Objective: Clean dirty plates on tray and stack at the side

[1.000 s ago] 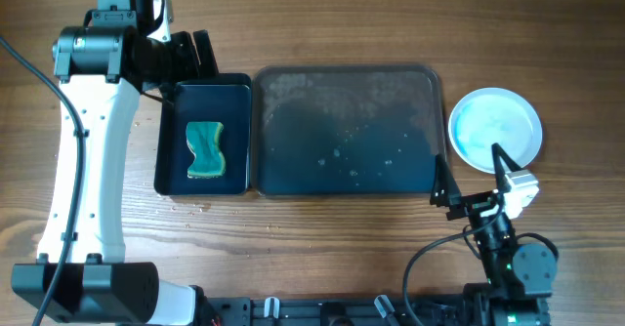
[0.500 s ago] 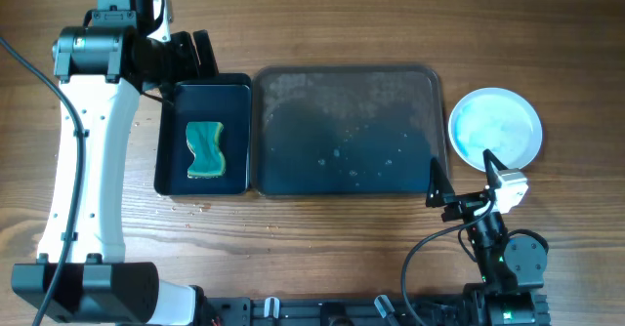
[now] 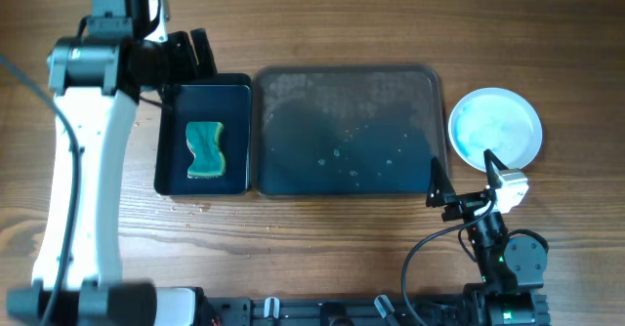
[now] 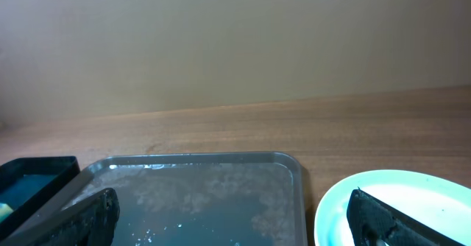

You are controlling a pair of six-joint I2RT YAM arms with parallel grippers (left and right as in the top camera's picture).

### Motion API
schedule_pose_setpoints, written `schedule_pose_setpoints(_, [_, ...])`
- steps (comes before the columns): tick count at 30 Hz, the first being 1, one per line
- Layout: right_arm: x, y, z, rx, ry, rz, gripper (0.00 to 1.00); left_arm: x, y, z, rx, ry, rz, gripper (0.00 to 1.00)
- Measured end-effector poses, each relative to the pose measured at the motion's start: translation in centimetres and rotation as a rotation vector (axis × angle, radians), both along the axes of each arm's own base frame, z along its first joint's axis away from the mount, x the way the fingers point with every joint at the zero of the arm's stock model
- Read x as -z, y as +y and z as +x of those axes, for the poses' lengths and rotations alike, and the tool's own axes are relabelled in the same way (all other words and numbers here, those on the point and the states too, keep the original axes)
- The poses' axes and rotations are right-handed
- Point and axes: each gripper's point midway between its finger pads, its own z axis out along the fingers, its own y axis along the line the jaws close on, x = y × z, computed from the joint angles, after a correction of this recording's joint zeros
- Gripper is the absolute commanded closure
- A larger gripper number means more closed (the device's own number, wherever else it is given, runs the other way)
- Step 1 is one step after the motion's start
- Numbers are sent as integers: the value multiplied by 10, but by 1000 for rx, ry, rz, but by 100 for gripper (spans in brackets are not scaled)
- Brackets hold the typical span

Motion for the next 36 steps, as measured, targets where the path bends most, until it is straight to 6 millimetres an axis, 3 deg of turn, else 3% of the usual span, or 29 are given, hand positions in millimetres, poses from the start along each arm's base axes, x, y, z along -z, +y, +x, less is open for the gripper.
schedule_pose_setpoints(4, [0,0,0,0,0,0,0,-56,-1,-15,11,-325,-1,0])
schedule_pose_setpoints(6, [0,0,0,0,-1,0,0,-82,0,-42,18,-481,3,0])
schedule_pose_setpoints(8, [0,0,0,0,-1,0,0,-94,1,-69,21,-630,8,0])
schedule_pose_setpoints(9, [0,0,0,0,-2,0,0,-86,3,-91,19,-705,15,0])
schedule_pose_setpoints(12, [0,0,0,0,-2,0,0,-65,8,-121,6,-852,25,0])
schedule_pose_setpoints(17, [-1,0,0,0,-3,0,0,-7,10,-148,-1,-1029,29,0])
schedule_pose_setpoints(22, [0,0,0,0,-2,0,0,42,10,-147,-2,-1040,31,0])
schedule_pose_setpoints(36, [-1,0,0,1,-2,0,0,110,14,-142,-20,-890,45,0])
